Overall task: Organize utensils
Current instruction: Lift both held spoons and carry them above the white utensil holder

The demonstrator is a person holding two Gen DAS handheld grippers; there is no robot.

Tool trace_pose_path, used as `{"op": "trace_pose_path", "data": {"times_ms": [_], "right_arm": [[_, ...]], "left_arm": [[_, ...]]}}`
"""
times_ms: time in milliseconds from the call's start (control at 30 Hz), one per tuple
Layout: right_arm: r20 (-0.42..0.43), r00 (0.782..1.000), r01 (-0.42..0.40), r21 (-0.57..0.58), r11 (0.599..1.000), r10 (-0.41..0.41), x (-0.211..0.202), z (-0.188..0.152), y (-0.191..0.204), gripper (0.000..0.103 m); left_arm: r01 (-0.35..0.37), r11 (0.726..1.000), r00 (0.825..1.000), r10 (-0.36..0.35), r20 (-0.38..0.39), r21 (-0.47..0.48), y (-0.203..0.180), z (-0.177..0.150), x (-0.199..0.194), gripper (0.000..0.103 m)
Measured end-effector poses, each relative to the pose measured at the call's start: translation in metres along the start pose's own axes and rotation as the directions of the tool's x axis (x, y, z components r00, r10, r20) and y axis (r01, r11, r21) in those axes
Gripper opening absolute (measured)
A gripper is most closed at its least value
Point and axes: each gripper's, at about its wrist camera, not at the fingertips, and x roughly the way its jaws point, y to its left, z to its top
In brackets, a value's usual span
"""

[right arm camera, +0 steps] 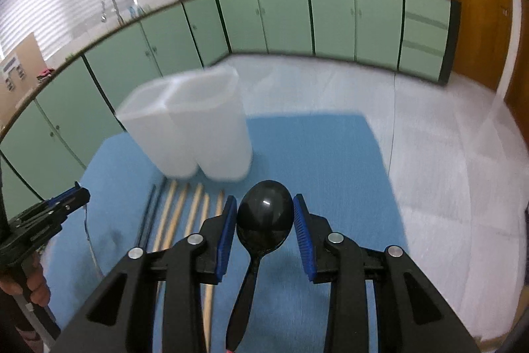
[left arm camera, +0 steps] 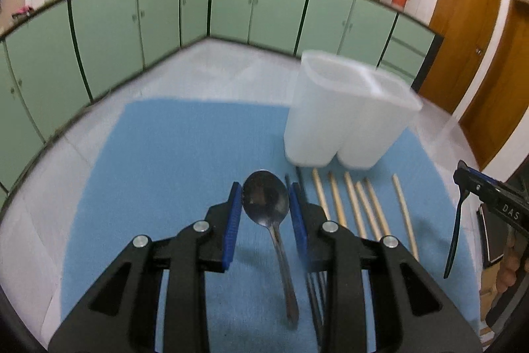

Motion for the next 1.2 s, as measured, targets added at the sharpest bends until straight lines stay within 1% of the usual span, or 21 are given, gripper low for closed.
{"op": "trace_pose_path", "data": {"times_ms": [33, 100, 233, 300, 367, 500, 567, 667, 800, 933, 1067, 1200], "right_arm": [[0.023, 1.000, 0.004, -0.011, 1.000, -0.003, -0.005, 0.003, 0.003, 0.034], [0.071, 0.997, -0.003, -0.025, 1.000, 0.005, -0.017, 0.011, 0.009, 0.034], [0.160, 0.986, -0.030, -0.041, 0.999, 0.036, -0.040, 0.030, 0.018, 0.034], [0.192, 0.980, -0.041, -0.045, 0.998, 0.049, -0.048, 0.039, 0.019, 0.034], [0.228, 0.971, -0.058, -0.047, 0.997, 0.067, -0.055, 0.052, 0.019, 0.034], [0.301, 0.950, -0.066, -0.062, 0.996, 0.081, -0.061, 0.077, 0.026, 0.034], [0.339, 0.936, -0.078, -0.065, 0.995, 0.095, -0.058, 0.091, 0.031, 0.034], [0.385, 0.919, -0.065, -0.061, 0.996, 0.084, -0.046, 0.107, 0.035, 0.034], [0.423, 0.904, -0.041, -0.058, 0.997, 0.062, -0.024, 0.122, 0.040, 0.034], [0.442, 0.896, -0.027, -0.049, 0.998, 0.046, 0.001, 0.135, 0.042, 0.034], [0.441, 0.896, -0.025, -0.039, 0.999, 0.040, 0.029, 0.140, 0.041, 0.034], [0.416, 0.909, -0.002, -0.053, 0.999, 0.024, 0.057, 0.133, 0.041, 0.034]], "left_arm": [[-0.002, 1.000, 1.000, 0.002, 0.027, 0.002, -0.001, 0.004, -0.008, 0.028], [-0.007, 1.000, 0.998, 0.006, 0.059, 0.007, -0.006, 0.009, -0.014, 0.028], [0.011, 1.000, 0.991, -0.010, 0.133, -0.004, -0.013, 0.026, -0.036, 0.028], [0.018, 1.000, 0.986, -0.017, 0.166, -0.005, -0.016, 0.034, -0.045, 0.028], [0.030, 1.000, 0.979, -0.029, 0.203, -0.003, -0.016, 0.045, -0.057, 0.028], [0.041, 0.999, 0.966, -0.040, 0.256, 0.002, -0.028, 0.068, -0.066, 0.028], [0.042, 0.999, 0.956, -0.043, 0.290, 0.010, -0.037, 0.081, -0.070, 0.028], [0.041, 0.999, 0.941, -0.045, 0.336, 0.019, -0.051, 0.101, -0.069, 0.028], [0.017, 0.999, 0.921, -0.028, 0.388, 0.030, -0.069, 0.125, -0.054, 0.028], [0.014, 1.000, 0.915, -0.023, 0.403, 0.025, -0.079, 0.140, -0.026, 0.028], [0.015, 1.000, 0.925, -0.021, 0.380, 0.018, -0.085, 0.145, 0.009, 0.028], [0.003, 0.999, 0.941, -0.014, 0.339, 0.033, -0.086, 0.135, 0.042, 0.028]]}}
